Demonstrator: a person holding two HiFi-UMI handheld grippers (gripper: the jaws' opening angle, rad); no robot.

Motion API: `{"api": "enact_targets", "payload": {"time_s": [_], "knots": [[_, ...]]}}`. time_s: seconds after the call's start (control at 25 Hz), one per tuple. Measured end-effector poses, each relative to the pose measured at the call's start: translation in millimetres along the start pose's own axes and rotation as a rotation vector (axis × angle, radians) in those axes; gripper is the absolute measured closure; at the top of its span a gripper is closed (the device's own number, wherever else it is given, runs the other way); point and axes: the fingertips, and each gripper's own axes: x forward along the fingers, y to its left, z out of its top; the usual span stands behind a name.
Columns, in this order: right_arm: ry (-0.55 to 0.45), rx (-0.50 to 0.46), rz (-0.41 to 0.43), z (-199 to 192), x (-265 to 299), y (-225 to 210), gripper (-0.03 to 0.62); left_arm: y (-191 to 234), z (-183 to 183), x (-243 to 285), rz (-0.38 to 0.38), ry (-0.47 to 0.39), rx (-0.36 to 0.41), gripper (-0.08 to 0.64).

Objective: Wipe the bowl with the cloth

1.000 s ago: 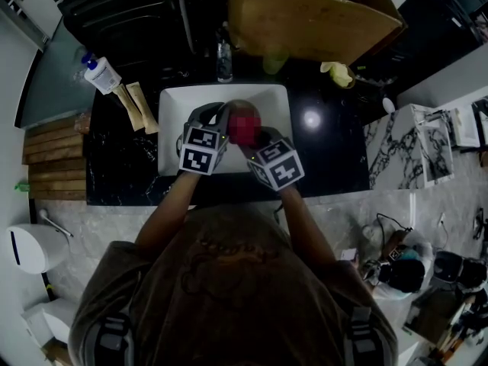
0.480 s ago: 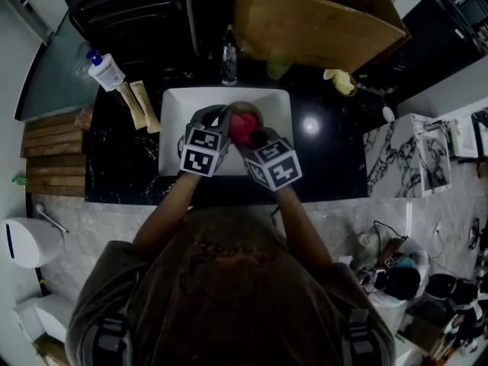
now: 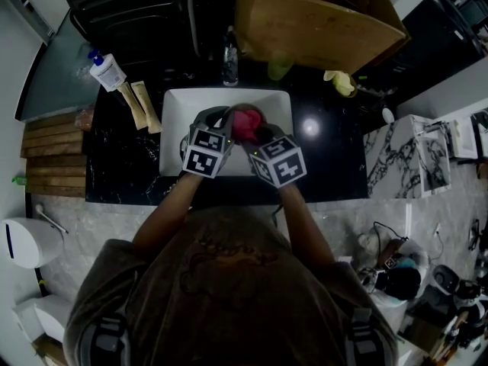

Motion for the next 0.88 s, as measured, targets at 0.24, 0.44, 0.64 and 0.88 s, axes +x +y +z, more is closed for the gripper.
{"api": "enact_targets", "payload": {"time_s": [0.24,0.44,0.64,0.88], "knots": [[-0.027,0.004,-0.041,11,-4,-12,0.474,-3,-1,2,-0.009,0.011,0.011,0.540],[-0.045,0.004,-0.075,17,-10,-23,0.474,-7,-1,3,-0.010,0.015,0.016,0.538],[-0.053,0.021,-0.093,15,-14,-34,0.474,-2,-1,5,0.007,0.001,0.015,0.534],[-0.033,0.012,-0.096,3,-15,-34,0.474,3,-4,6,0.028,0.006,0.012,0.532]]}}
